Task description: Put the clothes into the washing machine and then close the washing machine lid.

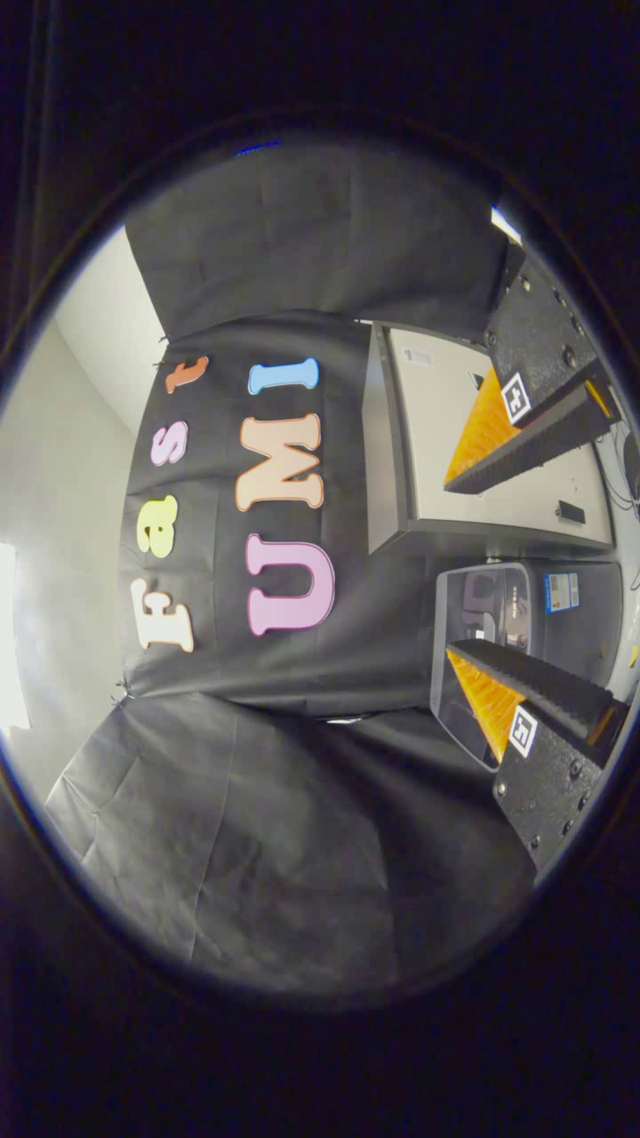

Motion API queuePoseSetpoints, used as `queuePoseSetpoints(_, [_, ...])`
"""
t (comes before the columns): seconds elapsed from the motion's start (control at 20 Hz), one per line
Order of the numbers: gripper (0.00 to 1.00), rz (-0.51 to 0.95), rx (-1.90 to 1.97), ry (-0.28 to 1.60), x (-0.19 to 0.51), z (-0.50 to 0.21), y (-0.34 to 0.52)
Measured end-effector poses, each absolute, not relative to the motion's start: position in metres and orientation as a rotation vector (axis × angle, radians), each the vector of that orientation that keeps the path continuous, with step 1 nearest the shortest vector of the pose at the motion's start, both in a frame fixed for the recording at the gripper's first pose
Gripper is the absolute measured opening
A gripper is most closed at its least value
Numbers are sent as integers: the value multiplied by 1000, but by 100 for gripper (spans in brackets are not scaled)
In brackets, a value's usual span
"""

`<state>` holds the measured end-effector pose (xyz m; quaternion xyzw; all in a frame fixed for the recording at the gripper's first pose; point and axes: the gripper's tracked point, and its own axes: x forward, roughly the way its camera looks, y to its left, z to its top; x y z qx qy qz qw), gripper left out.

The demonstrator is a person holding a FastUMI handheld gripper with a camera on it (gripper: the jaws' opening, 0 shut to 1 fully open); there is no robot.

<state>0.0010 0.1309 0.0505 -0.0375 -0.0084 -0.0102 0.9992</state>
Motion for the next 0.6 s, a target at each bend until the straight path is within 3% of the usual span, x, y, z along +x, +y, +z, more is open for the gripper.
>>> queuePoseSetpoints(0.6, [99, -6, -58, -27, -26, 40, 134])
